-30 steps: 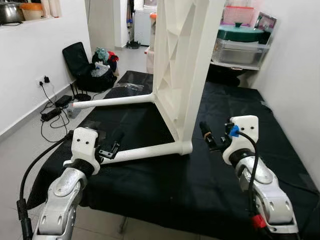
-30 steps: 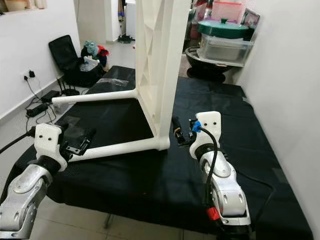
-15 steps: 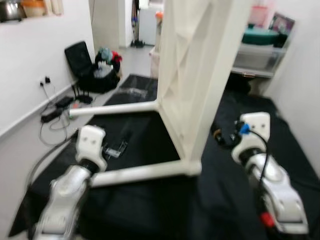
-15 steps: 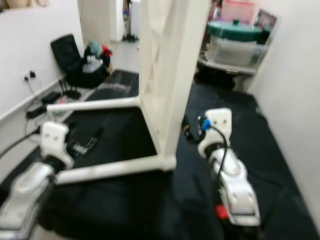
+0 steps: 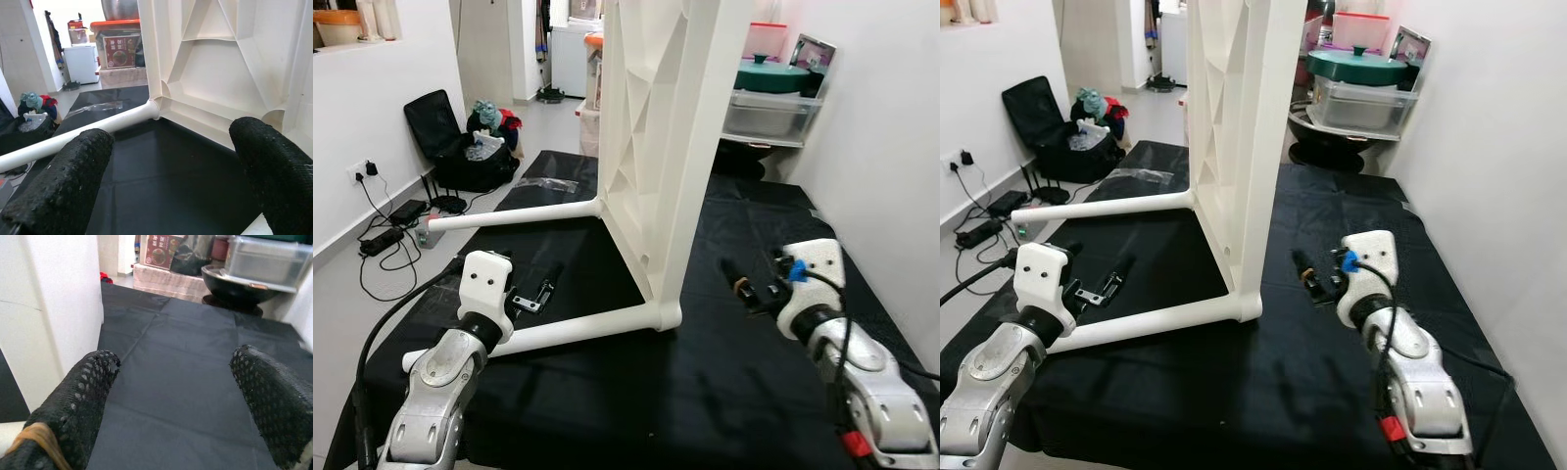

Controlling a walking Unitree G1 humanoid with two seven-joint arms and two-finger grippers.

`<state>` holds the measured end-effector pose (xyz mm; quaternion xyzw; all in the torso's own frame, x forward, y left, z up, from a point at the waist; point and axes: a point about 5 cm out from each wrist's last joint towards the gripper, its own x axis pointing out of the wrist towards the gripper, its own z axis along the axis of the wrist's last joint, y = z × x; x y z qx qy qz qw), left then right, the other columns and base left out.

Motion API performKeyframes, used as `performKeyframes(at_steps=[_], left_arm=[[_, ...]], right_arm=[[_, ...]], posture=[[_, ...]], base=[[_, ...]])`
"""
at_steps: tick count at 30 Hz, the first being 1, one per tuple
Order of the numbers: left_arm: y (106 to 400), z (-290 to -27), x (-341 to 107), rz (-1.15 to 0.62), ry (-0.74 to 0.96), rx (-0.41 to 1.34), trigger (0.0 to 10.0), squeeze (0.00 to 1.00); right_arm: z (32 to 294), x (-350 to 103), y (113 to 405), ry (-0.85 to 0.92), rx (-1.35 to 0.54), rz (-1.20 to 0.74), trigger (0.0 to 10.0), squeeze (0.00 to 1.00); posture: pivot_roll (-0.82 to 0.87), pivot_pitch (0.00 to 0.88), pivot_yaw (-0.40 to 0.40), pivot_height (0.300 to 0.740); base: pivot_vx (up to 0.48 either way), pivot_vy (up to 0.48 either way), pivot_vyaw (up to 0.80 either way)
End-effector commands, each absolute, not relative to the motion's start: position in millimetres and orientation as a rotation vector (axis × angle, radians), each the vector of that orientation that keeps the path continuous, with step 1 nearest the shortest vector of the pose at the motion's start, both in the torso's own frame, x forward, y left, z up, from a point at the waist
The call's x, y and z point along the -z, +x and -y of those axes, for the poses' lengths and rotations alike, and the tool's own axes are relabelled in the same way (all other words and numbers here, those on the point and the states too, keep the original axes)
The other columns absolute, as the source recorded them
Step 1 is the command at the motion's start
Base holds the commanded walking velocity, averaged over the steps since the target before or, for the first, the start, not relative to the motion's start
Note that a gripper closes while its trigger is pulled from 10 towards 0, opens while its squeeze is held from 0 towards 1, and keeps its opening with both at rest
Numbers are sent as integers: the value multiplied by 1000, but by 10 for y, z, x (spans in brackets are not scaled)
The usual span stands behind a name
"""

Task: Building children table

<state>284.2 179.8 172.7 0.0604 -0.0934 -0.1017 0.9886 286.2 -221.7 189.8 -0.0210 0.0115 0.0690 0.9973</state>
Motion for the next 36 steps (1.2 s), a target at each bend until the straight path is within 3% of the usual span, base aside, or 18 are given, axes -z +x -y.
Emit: performKeyframes(at_steps=[1, 3, 8, 14, 28, 36], left_arm=[[2854, -1817, -1698, 169, 132, 199, 10000, 0], [2856, -1830, -1682, 163, 129, 186, 10000, 0], [2850, -1844, -1680, 162, 129, 182, 10000, 0], [2855, -1881, -1677, 159, 127, 164, 10000, 0], [2835, -1919, -1674, 156, 133, 138, 10000, 0], [2851, -1917, -1678, 157, 131, 141, 10000, 0]], right_arm=[[2122, -1957, 2838, 13, -202, -11, 10000, 0], [1954, -1994, 2787, 109, -310, -6, 10000, 0], [1803, -1972, 2740, 161, -366, -8, 10000, 0], [1506, -1874, 2690, 107, -421, -15, 10000, 0], [1522, -1824, 2836, 41, -302, -58, 10000, 0], [1390, -1819, 2844, 52, -323, -47, 10000, 0]], posture=[[47, 0, -121, 740], [50, 0, -125, 740], [51, 0, -128, 740], [51, 0, -128, 740], [67, 0, -145, 740], [68, 0, -141, 740]], base=[[0, 0, 0], [0, 0, 0], [0, 0, 0], [0, 0, 0], [0, 0, 0], [0, 0, 0]])
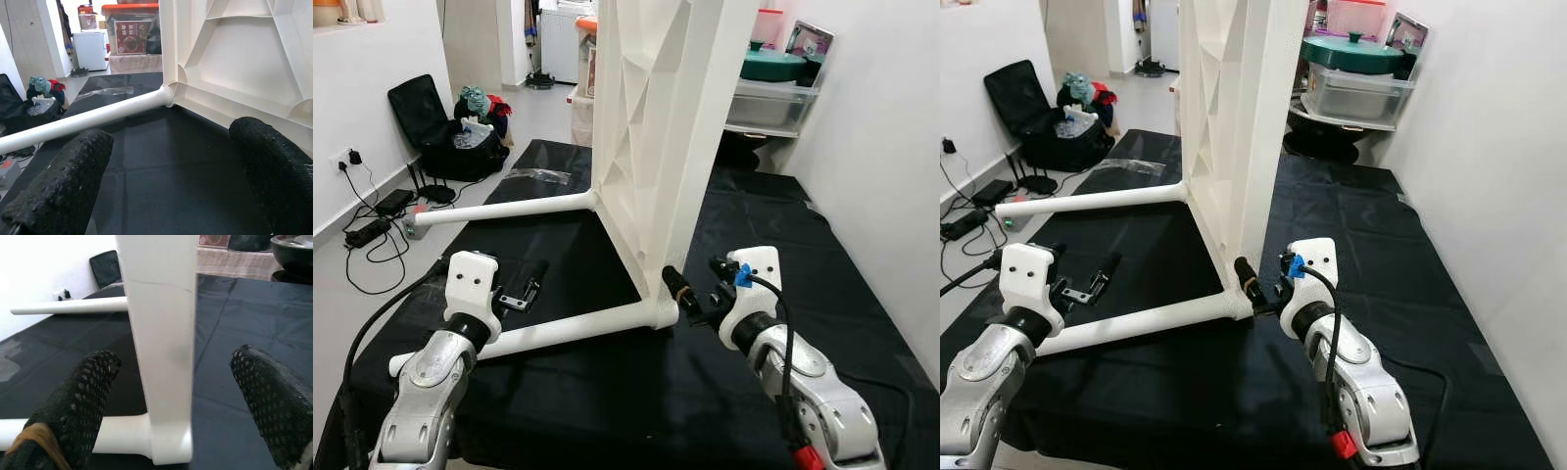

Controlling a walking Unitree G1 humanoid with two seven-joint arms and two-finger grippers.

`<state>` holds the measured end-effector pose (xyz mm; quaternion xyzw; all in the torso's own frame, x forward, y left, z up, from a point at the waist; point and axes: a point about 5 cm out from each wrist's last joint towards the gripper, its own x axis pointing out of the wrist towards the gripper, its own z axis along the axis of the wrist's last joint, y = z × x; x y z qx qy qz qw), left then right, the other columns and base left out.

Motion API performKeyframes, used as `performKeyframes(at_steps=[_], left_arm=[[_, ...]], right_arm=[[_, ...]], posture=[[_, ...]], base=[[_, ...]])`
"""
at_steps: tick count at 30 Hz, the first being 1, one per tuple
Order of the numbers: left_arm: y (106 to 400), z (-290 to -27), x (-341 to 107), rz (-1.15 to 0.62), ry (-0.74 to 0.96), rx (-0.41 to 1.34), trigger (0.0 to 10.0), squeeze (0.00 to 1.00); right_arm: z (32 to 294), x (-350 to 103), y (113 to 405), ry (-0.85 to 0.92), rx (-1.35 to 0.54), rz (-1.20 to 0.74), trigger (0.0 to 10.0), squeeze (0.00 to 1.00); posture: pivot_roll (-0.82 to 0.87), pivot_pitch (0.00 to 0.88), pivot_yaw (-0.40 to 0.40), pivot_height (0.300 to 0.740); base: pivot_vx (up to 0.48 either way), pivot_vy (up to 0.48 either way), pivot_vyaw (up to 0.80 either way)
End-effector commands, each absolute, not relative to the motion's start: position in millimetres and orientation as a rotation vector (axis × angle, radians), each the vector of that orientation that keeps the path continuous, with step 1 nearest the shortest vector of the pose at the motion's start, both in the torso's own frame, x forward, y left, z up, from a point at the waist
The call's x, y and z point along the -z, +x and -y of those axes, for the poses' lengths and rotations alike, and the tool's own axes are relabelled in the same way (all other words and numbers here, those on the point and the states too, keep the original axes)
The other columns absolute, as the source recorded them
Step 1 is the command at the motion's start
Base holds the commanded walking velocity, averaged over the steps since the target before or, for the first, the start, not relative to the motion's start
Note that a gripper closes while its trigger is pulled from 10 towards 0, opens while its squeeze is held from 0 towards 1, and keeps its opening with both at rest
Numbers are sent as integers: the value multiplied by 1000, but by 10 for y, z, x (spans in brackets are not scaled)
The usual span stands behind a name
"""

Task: Building children table

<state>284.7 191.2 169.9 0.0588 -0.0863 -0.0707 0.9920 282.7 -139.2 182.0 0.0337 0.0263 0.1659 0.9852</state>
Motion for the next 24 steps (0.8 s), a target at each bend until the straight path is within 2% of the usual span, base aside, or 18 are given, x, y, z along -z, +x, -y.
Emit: performKeyframes(at_steps=[1, 9, 10, 11, 12, 24], left_arm=[[2858, -1913, -1681, 158, 132, 142, 10000, 0], [2850, -1901, -1676, 158, 130, 141, 10000, 0], [2846, -1896, -1676, 158, 130, 142, 10000, 0], [2846, -1896, -1676, 158, 130, 142, 10000, 0], [2845, -1892, -1676, 158, 130, 143, 10000, 0], [2852, -1887, -1682, 158, 131, 146, 10000, 0]], right_arm=[[1366, -1799, 2870, 33, -316, -47, 10000, 0], [1311, -1812, 2961, 37, -309, -35, 10000, 0], [1309, -1807, 2971, 30, -305, -35, 10000, 173], [1309, -1807, 2971, 30, -305, -35, 10000, 173], [1311, -1803, 2981, 26, -299, -34, 10000, 1000], [1268, -1824, 3075, 25, -266, -18, 10000, 1000]], posture=[[73, 0, -145, 740], [82, 0, -151, 740], [84, 0, -152, 740], [84, 0, -152, 740], [84, 0, -152, 740], [91, 0, -153, 740]], base=[[0, 0, 0], [0, 0, 0], [0, 0, 0], [0, 0, 0], [0, 0, 0], [0, 0, 0]])
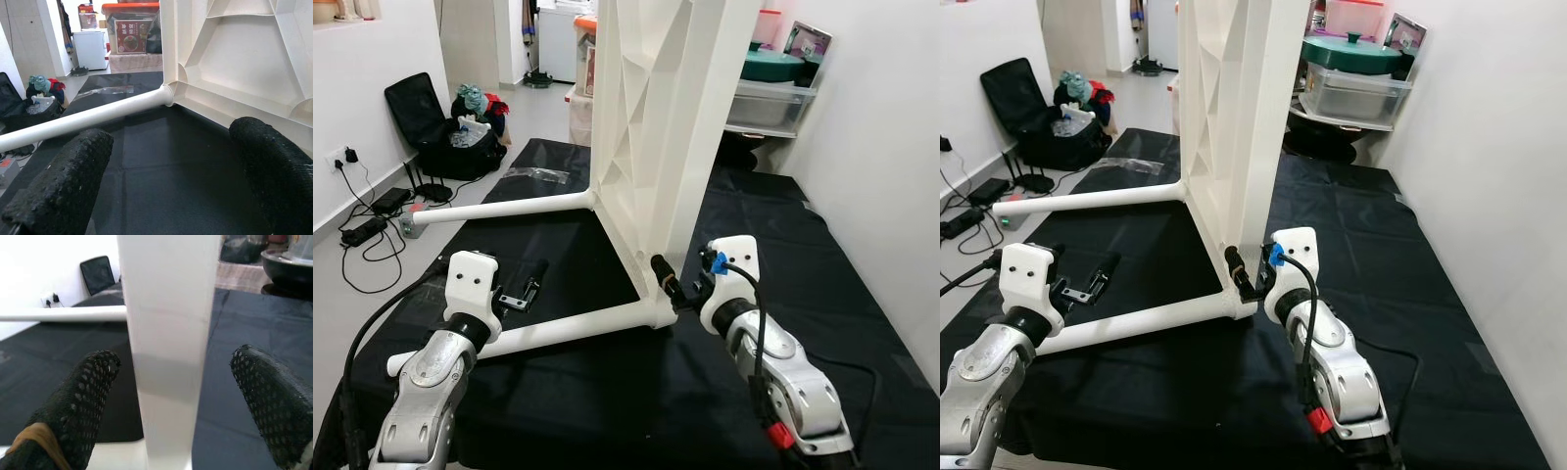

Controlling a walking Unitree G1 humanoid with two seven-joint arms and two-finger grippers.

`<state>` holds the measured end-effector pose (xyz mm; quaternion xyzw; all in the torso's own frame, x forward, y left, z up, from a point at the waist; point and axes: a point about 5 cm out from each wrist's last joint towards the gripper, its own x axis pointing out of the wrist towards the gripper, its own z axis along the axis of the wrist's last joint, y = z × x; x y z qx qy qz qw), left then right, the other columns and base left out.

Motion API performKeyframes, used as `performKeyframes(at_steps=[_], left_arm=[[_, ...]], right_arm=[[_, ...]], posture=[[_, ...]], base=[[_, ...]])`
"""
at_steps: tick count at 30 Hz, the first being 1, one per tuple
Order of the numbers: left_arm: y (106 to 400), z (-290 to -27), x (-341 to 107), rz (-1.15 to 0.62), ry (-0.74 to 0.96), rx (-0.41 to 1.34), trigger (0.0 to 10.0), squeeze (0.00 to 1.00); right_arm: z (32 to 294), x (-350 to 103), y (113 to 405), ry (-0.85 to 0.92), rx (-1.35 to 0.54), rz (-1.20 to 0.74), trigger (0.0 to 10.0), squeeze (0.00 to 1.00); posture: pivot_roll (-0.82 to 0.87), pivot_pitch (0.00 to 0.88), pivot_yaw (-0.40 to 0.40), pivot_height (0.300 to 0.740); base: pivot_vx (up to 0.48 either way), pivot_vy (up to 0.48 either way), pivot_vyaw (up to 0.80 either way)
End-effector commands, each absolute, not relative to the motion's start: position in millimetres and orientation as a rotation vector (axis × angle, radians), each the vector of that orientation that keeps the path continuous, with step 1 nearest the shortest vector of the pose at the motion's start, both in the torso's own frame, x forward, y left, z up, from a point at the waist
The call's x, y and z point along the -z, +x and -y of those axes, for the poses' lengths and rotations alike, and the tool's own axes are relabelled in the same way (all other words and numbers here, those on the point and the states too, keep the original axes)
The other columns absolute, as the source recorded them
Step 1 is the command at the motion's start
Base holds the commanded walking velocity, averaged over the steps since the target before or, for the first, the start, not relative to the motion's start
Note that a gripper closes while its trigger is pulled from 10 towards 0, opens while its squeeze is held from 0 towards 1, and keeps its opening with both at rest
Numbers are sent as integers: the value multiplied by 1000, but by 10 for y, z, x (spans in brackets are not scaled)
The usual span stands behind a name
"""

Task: Building children table

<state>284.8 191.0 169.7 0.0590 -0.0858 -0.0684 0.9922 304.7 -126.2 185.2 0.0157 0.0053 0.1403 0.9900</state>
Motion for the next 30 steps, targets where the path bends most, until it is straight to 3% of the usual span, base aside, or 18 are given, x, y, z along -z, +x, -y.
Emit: performKeyframes(at_steps=[1, 3, 4, 6, 7, 25, 26, 27, 29, 30], left_arm=[[2852, -1887, -1682, 158, 131, 146, 10000, 0], [2854, -1886, -1683, 158, 131, 147, 10000, 0], [2855, -1885, -1684, 158, 131, 146, 10000, 0], [2856, -1884, -1684, 158, 131, 146, 10000, 0], [2854, -1882, -1683, 158, 131, 146, 10000, 0], [2842, -1836, -1646, 154, 125, 153, 10000, 0], [2841, -1835, -1645, 154, 124, 153, 10000, 0], [2841, -1834, -1644, 154, 125, 153, 10000, 0], [2841, -1835, -1642, 154, 125, 153, 10000, 0], [2840, -1837, -1640, 153, 125, 153, 10000, 0]], right_arm=[[1268, -1824, 3075, 25, -266, -18, 10000, 1000], [1252, -1817, 3099, 20, -261, -21, 10000, 1000], [1248, -1810, 3117, 18, -254, -24, 10000, 698], [1247, -1805, 3129, 18, -249, -27, 10000, 698], [1236, -1808, 3138, 27, -251, -25, 10000, 0], [1220, -1781, 3309, 117, -149, -11, 10000, 0], [1221, -1778, 3319, 121, -142, -9, 7765, 0], [1226, -1776, 3330, 123, -135, -10, 6706, 0], [1232, -1775, 3347, 129, -127, -8, 6706, 0], [1228, -1775, 3352, 134, -130, -4, 5725, 0]], posture=[[91, 0, -153, 740], [92, 0, -154, 740], [94, 0, -156, 740], [94, 0, -156, 740], [95, 0, -157, 740], [96, 0, -161, 740], [97, 0, -162, 740], [98, 0, -163, 740], [98, 0, -163, 740], [99, 0, -164, 740]], base=[[0, 0, 0], [0, 0, 0], [0, 0, 0], [0, 0, 0], [0, 0, 0], [0, 0, 0], [0, 0, 0], [0, 0, 0], [0, 0, 0], [0, 0, 0]])
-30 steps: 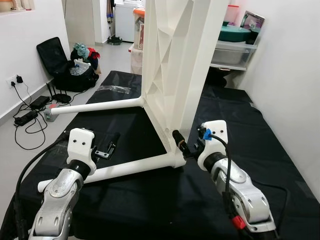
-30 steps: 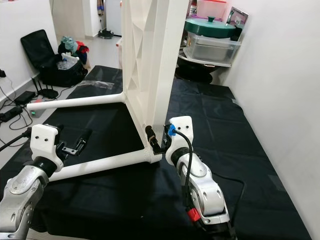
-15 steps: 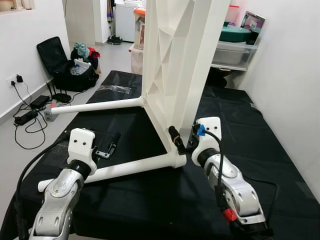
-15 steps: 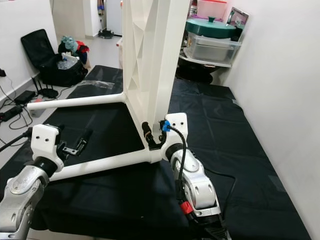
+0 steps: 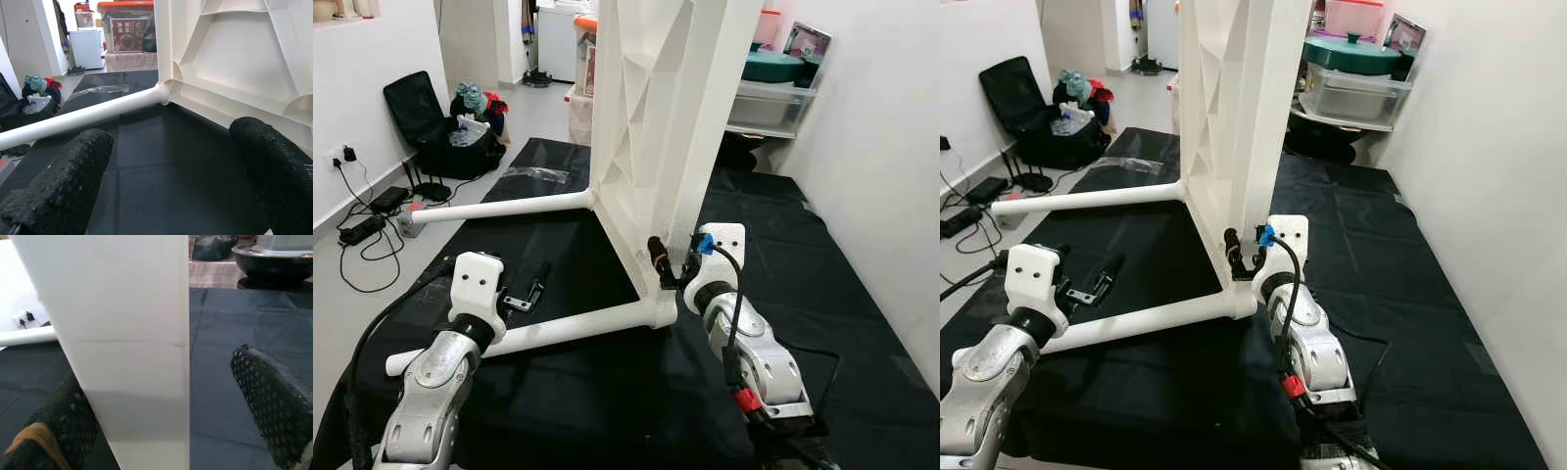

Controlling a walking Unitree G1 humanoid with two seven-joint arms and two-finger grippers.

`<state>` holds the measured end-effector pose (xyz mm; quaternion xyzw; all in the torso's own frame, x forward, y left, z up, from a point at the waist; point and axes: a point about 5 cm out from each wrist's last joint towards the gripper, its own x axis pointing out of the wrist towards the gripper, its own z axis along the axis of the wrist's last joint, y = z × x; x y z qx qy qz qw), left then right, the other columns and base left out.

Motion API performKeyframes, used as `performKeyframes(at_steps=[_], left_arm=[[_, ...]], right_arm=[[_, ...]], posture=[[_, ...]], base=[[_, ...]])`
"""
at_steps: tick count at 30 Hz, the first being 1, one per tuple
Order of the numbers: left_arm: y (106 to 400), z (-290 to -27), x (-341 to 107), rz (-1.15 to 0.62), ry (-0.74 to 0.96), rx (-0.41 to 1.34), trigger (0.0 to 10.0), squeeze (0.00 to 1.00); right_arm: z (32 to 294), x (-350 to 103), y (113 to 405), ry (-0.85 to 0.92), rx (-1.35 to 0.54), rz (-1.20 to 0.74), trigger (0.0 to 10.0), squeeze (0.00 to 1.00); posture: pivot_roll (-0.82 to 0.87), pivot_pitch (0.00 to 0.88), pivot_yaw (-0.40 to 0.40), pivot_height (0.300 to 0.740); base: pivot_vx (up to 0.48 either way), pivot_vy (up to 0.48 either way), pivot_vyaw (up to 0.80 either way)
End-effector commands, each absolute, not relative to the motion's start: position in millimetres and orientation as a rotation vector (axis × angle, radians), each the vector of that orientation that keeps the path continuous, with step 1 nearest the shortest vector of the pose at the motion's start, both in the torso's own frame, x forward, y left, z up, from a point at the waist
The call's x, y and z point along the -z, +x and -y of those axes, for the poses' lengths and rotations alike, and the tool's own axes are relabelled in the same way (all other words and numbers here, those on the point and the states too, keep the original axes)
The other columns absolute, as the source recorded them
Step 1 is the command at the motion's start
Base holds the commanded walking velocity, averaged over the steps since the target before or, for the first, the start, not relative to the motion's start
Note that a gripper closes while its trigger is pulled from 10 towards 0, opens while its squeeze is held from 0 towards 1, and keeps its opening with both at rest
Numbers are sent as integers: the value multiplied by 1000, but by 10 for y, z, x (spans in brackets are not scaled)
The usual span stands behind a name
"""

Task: Building children table

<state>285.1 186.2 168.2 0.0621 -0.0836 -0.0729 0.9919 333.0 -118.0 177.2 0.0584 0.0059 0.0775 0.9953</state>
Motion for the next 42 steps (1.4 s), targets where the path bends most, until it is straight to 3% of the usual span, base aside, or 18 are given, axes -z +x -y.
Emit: performKeyframes(at_steps=[1, 2, 3, 4, 8, 9, 17, 18, 19, 20, 33, 42], left_arm=[[2839, -1839, -1639, 153, 126, 154, 10000, 0], [2838, -1839, -1638, 152, 126, 154, 10000, 0], [2838, -1840, -1637, 152, 126, 154, 10000, 0], [2837, -1840, -1637, 152, 126, 154, 10000, 0], [2835, -1842, -1636, 152, 126, 155, 10000, 0], [2842, -1838, -1635, 152, 127, 157, 10000, 0], [2852, -1831, -1639, 151, 131, 161, 10000, 0], [2852, -1831, -1639, 151, 131, 161, 10000, 0], [2855, -1833, -1639, 151, 132, 161, 10000, 0], [2858, -1836, -1639, 150, 133, 161, 10000, 0], [2864, -1850, -1629, 147, 141, 162, 10000, 0], [2868, -1844, -1617, 145, 143, 165, 10000, 0]], right_arm=[[1227, -1776, 3354, 135, -131, -3, 7098, 0], [1227, -1777, 3356, 135, -132, -2, 7098, 0], [1225, -1776, 3357, 136, -134, -3, 7843, 0], [1225, -1775, 3358, 135, -135, -3, 10000, 0], [1220, -1780, 3359, 145, -144, 11, 10000, 0], [1219, -1783, 3358, 160, -160, 30, 0, 0], [1171, -1845, 3303, 210, -303, 111, 0, 0], [1164, -1851, 3296, 212, -317, 119, 4392, 0], [1155, -1818, 3293, 182, -331, 103, 9412, 0], [1150, -1787, 3292, 159, -338, 92, 10000, 0], [1151, -1693, 3295, 122, -370, 80, 10000, 0], [1547, -1622, 3386, 173, -87, 50, 10000, 0]], posture=[[99, 0, -163, 740], [99, 0, -163, 740], [99, 0, -163, 740], [99, 0, -162, 740], [99, 0, -162, 740], [98, 0, -160, 740], [101, 0, -159, 740], [101, 0, -159, 740], [102, 0, -159, 740], [104, 0, -160, 740], [106, 0, -157, 740], [100, 0, -154, 740]], base=[[0, 0, 0], [0, 0, 0], [0, 0, 0], [0, 0, 0], [0, 0, 0], [0, 0, 0], [0, 0, 0], [0, 0, 0], [0, 0, 0], [0, 0, 0], [0, 0, 0], [0, 0, 0]])
